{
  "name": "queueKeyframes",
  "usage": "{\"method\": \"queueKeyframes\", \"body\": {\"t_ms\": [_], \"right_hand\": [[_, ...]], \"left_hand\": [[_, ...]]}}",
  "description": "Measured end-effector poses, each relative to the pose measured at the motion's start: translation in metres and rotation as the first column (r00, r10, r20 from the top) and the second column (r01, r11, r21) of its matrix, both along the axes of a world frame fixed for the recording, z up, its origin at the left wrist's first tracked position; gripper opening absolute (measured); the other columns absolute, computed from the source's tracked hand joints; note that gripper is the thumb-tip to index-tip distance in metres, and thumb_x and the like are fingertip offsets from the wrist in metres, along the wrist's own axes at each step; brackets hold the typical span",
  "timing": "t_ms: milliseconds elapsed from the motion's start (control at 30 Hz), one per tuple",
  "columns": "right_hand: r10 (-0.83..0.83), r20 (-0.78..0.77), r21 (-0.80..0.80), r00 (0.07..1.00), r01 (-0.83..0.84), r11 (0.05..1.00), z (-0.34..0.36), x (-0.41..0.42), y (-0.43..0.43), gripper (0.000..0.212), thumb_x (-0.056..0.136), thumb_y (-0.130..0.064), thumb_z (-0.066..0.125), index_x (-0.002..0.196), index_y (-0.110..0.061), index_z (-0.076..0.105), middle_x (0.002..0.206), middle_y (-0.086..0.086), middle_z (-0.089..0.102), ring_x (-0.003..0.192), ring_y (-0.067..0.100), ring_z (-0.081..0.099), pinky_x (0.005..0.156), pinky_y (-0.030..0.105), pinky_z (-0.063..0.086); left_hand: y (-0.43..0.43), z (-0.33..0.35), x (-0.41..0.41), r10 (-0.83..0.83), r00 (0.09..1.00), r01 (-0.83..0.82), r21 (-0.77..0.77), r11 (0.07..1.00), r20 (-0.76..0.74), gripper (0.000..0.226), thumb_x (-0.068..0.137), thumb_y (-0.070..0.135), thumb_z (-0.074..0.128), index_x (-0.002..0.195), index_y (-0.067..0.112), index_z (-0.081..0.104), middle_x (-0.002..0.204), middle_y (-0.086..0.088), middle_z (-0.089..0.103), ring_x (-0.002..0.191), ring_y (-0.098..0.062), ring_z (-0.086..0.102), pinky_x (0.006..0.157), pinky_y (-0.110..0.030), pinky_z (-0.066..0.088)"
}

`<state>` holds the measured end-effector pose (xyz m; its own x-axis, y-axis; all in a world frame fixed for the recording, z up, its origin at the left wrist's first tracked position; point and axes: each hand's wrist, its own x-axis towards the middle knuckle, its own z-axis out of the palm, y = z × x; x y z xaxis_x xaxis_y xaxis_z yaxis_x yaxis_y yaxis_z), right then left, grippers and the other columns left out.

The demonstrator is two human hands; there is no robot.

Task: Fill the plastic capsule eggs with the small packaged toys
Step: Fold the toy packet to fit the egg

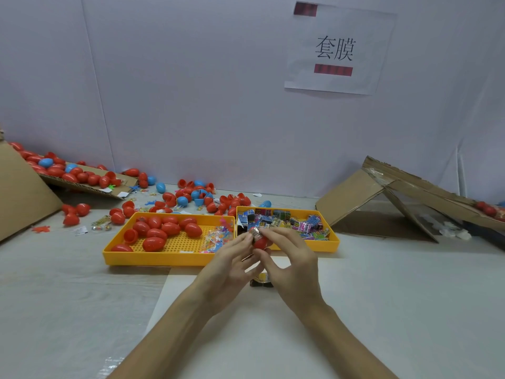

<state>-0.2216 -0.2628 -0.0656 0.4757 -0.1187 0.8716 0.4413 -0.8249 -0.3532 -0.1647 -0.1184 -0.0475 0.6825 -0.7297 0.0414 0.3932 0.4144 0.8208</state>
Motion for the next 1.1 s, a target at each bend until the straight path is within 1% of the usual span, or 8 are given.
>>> {"method": "queueKeyframes", "body": {"t_ms": [167,367,500,700,800,900,967,1100], "right_hand": [[0.001,0.034,-0.034,0.999,0.000,0.999,-0.0017,0.0008,-0.0026,0.035,0.081,-0.005,0.081,0.115,-0.005,0.075,0.108,0.003,0.071,0.102,0.015,0.067,0.083,0.035,0.058],[0.007,0.072,-0.053,0.997,-0.003,0.999,-0.0035,0.0020,-0.0054,0.031,0.081,-0.003,0.081,0.112,-0.004,0.076,0.105,0.004,0.071,0.099,0.014,0.067,0.082,0.031,0.058],[0.011,0.071,-0.072,0.997,-0.006,0.997,-0.0041,0.0027,-0.0059,0.028,0.084,-0.009,0.078,0.112,-0.004,0.076,0.104,0.004,0.072,0.098,0.014,0.067,0.081,0.033,0.058],[0.002,0.072,-0.087,0.997,0.004,0.996,-0.0045,0.0025,-0.0061,0.027,0.084,-0.013,0.076,0.111,-0.006,0.077,0.104,0.003,0.073,0.097,0.014,0.067,0.078,0.039,0.059],[0.016,0.060,-0.083,0.998,-0.011,0.996,-0.0044,0.0025,-0.0046,0.029,0.083,-0.012,0.078,0.112,-0.009,0.077,0.106,0.001,0.072,0.098,0.016,0.067,0.079,0.039,0.057],[0.036,-0.005,-0.069,0.999,-0.037,0.997,-0.0030,0.0023,-0.0025,0.042,0.080,-0.010,0.081,0.120,-0.013,0.073,0.114,-0.002,0.069,0.106,0.017,0.065,0.088,0.036,0.055],[0.032,-0.016,-0.048,0.999,-0.033,0.998,-0.0022,0.0020,-0.0027,0.045,0.079,-0.014,0.082,0.123,-0.013,0.071,0.115,-0.003,0.069,0.108,0.016,0.065,0.092,0.034,0.054],[-0.007,0.029,-0.065,1.000,0.009,0.998,-0.0030,0.0024,-0.0022,0.035,0.078,-0.018,0.081,0.112,-0.010,0.076,0.108,-0.001,0.073,0.101,0.013,0.066,0.086,0.035,0.054]], "left_hand": [[-0.0006,0.0012,-0.0003,0.010,1.000,-0.010,-0.012,1.000,0.006,0.028,0.094,0.027,0.065,0.120,0.021,0.073,0.131,-0.012,0.067,0.122,-0.022,0.065,0.098,-0.033,0.055],[-0.0013,0.0006,-0.0021,0.005,1.000,-0.005,-0.005,1.000,0.024,0.027,0.094,0.027,0.063,0.118,0.020,0.075,0.134,-0.016,0.064,0.128,-0.027,0.060,0.105,-0.037,0.052],[-0.0017,-0.0003,-0.0018,0.020,1.000,-0.020,0.003,1.000,0.011,0.026,0.093,0.026,0.064,0.115,0.019,0.076,0.136,-0.019,0.062,0.130,-0.030,0.057,0.105,-0.038,0.051],[-0.0010,-0.0014,-0.0009,0.021,0.999,-0.021,-0.004,1.000,-0.026,0.027,0.094,0.026,0.064,0.117,0.016,0.075,0.129,-0.017,0.067,0.121,-0.026,0.066,0.092,-0.030,0.057],[0.0000,-0.0012,0.0005,0.001,0.995,-0.004,-0.029,1.000,-0.098,0.039,0.095,0.033,0.064,0.124,0.008,0.070,0.126,-0.018,0.069,0.110,-0.022,0.070,0.085,-0.028,0.058],[0.0007,-0.0019,0.0036,0.014,0.992,-0.018,-0.031,0.999,-0.122,0.048,0.096,0.033,0.062,0.133,0.004,0.061,0.126,-0.019,0.068,0.112,-0.023,0.069,0.085,-0.030,0.059],[0.0010,-0.0025,0.0050,0.018,0.989,-0.026,-0.050,0.998,-0.150,0.052,0.094,0.030,0.063,0.137,0.001,0.056,0.120,-0.021,0.069,0.105,-0.025,0.070,0.084,-0.031,0.059],[0.0013,-0.0020,0.0043,-0.008,0.988,-0.002,-0.065,0.998,-0.152,0.052,0.096,0.028,0.061,0.138,-0.001,0.054,0.124,-0.023,0.067,0.104,-0.025,0.068,0.082,-0.030,0.059]]}}
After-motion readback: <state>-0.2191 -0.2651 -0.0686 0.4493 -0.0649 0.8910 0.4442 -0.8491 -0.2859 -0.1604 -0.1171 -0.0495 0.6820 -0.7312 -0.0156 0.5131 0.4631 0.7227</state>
